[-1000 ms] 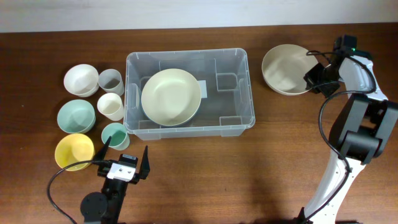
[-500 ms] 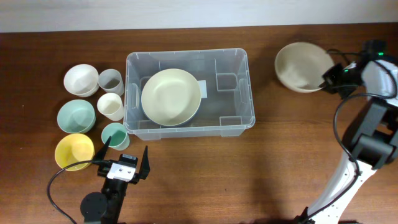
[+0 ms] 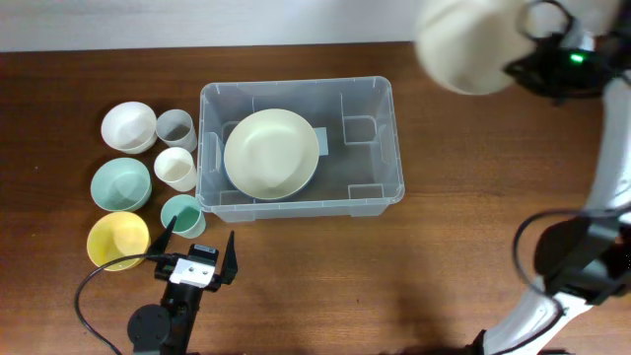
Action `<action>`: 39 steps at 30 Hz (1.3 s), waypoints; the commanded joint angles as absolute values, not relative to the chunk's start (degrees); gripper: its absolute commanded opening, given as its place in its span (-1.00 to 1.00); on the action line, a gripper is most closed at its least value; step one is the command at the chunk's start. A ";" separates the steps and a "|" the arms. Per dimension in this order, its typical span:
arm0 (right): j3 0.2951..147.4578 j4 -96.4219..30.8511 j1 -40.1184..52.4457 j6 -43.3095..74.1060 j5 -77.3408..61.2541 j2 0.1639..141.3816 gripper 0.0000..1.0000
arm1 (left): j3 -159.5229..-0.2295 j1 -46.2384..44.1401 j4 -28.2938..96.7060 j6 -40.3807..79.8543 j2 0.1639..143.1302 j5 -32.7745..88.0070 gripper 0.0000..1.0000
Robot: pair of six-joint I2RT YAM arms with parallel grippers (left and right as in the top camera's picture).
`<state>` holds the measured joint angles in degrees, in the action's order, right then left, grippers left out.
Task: Pack container
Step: 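Carry the cream bowl into the container and lower onto the plates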
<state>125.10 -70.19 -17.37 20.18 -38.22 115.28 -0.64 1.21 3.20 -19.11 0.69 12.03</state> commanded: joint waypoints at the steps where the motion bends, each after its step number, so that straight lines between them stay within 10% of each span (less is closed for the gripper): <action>1: 126.13 -71.46 -6.31 16.69 -32.21 111.79 -0.92 | -0.54 1.56 3.51 -18.94 0.36 12.67 1.00; 15: 122.45 -68.10 18.65 16.97 -23.29 118.65 -0.93 | -0.54 1.56 3.51 -18.94 0.36 12.67 0.99; 39: 122.37 -64.29 23.77 18.04 -23.31 132.38 -0.92 | -0.54 1.56 3.51 -18.94 0.36 12.67 0.99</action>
